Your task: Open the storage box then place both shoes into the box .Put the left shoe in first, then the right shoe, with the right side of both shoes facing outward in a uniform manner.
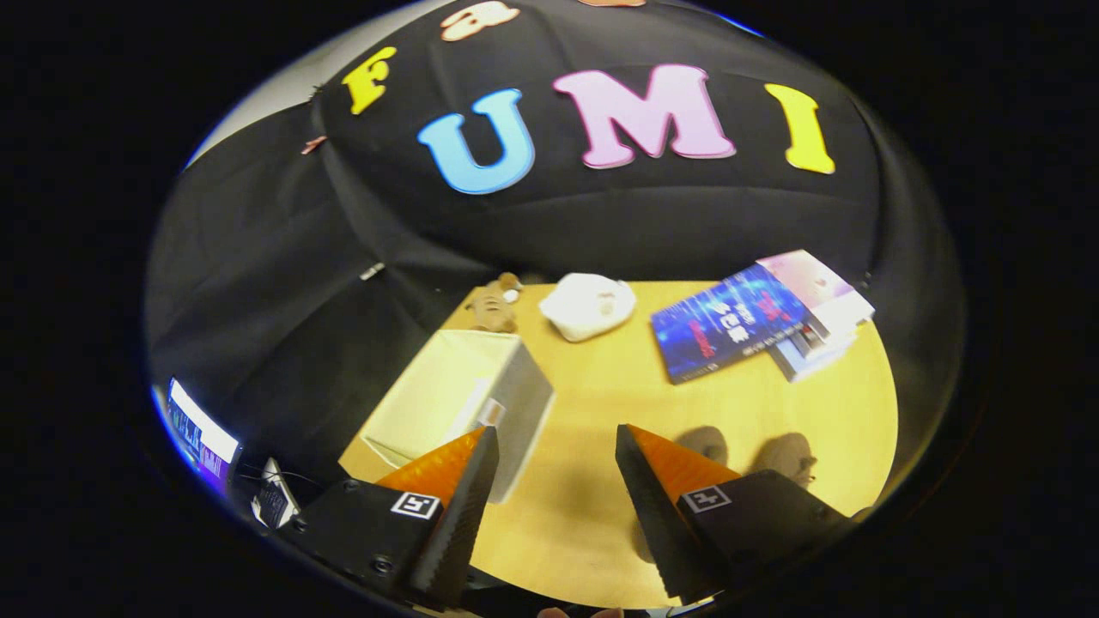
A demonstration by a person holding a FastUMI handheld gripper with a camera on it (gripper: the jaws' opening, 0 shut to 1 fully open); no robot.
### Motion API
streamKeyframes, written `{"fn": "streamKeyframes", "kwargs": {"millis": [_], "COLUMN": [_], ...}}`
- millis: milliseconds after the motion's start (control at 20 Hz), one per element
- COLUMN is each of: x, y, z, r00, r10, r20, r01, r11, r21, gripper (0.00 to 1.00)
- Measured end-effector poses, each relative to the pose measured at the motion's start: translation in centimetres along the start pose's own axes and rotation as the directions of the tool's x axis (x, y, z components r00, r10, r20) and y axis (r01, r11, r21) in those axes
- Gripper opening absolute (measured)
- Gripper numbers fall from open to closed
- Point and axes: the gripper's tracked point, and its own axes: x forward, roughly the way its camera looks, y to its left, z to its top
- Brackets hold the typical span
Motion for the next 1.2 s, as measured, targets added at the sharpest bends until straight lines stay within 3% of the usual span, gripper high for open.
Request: {"fn": "streamKeyframes", "kwargs": {"millis": [300,800,1100,1150,1200], "x": [2.0,7.9,8.9,8.7,8.7], "y": [-8.0,-14.2,-15.1,-15.3,-15.3], "z": [-7.2,-15.8,-17.7,-17.5,-17.6], "r00": [0.963,0.855,0.817,0.818,0.82], "r10": [-0.157,-0.231,-0.24,-0.247,-0.243], "r20": [-0.22,-0.464,-0.524,-0.52,-0.519], "r01": [0.17,0.319,0.366,0.377,0.371], "r11": [0.985,0.94,0.918,0.912,0.915], "r21": [0.042,0.119,0.152,0.16,0.159], "gripper": [0.89,0.74,0.37,0.2,0.09]}}
